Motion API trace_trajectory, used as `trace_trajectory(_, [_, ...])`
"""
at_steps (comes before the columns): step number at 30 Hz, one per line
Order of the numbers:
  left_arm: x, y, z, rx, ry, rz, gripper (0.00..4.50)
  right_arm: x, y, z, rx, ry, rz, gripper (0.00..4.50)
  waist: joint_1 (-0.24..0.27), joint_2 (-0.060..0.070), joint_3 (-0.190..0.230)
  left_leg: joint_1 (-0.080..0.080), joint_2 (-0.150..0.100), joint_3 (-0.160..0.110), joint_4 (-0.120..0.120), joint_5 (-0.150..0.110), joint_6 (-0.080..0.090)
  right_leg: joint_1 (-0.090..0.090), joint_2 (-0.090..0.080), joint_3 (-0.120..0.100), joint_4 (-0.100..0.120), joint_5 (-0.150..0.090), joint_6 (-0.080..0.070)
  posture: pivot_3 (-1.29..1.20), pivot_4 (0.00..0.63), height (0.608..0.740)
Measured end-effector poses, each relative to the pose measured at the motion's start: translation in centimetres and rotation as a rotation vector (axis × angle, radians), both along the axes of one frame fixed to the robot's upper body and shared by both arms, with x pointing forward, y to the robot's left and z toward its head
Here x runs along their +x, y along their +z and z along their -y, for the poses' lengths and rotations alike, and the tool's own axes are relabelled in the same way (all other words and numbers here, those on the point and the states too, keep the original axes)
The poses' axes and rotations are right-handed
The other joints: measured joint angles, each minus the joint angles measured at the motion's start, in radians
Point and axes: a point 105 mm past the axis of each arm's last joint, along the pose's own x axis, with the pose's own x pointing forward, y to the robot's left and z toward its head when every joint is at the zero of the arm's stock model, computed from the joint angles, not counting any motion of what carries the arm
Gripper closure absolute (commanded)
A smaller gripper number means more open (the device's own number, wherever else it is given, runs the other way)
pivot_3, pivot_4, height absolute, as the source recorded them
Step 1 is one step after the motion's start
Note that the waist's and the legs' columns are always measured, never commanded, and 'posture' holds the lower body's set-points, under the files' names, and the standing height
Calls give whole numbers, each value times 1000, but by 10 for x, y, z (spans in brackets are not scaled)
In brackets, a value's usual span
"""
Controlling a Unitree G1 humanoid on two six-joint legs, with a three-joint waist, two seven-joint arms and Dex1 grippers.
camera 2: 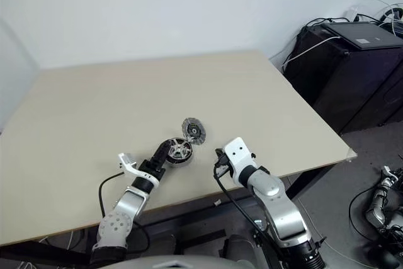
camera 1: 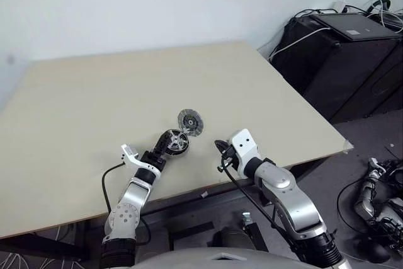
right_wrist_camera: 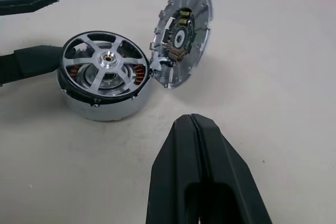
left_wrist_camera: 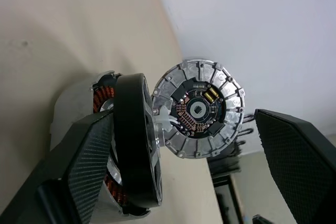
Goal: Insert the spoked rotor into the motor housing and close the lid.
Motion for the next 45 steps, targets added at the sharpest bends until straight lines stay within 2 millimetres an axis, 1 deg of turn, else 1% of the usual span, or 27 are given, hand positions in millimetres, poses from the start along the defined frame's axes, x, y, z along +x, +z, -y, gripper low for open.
trace_trajectory(3, [-1,-1,1,-22,-9,-14,14,-1,-1,-2,2,4,-5,4500,0,0,0,0,0,0,0,0,0,0,0,0,0,0,0,0,0,740])
trace_trajectory(7, [-2,-2,2,-81,-24,-44,14,-4,-7,-9,1,28,-24,4500,1,0,0,0,-1,-1,0,0,0,0,-1,0,0,0,0,0,0,740])
trace_trajectory(11, [-2,-2,4,-94,-34,-60,14,-5,-15,-26,5,81,-54,4500,1,0,0,0,-2,-1,1,0,0,1,-2,0,0,1,1,0,0,740])
trace_trajectory(16, [-2,-2,5,-93,-41,-68,14,1,-17,-50,5,142,-60,4500,2,0,0,0,-4,-1,1,0,0,1,-3,0,0,1,2,0,0,740])
trace_trajectory(21, [-1,-2,5,-88,-38,-74,14,5,-29,-63,-11,178,-90,4500,1,0,0,0,-4,-1,1,0,1,1,-3,0,0,1,2,0,0,740])
trace_trajectory(26, [-1,-2,4,-86,-37,-76,14,7,-31,-69,-15,204,-96,4500,0,0,0,0,-4,-1,1,0,1,1,-3,0,0,1,2,0,0,740])
trace_trajectory(32, [-1,-1,4,-89,-38,-76,14,18,-30,-76,-29,209,-82,4500,0,1,0,0,-4,-1,1,0,1,1,-3,0,0,1,2,0,0,740])
trace_trajectory(40, [-1,-1,5,-90,-41,-76,14,24,-39,-77,-51,194,-98,4500,0,1,0,0,-4,-1,1,0,1,1,-3,0,0,1,2,0,0,740])
trace_trajectory(45, [-1,1,5,-81,-45,-61,14,26,-37,-77,-58,187,-82,4500,0,1,0,0,-4,-1,1,0,1,1,-3,1,0,1,2,0,0,740])
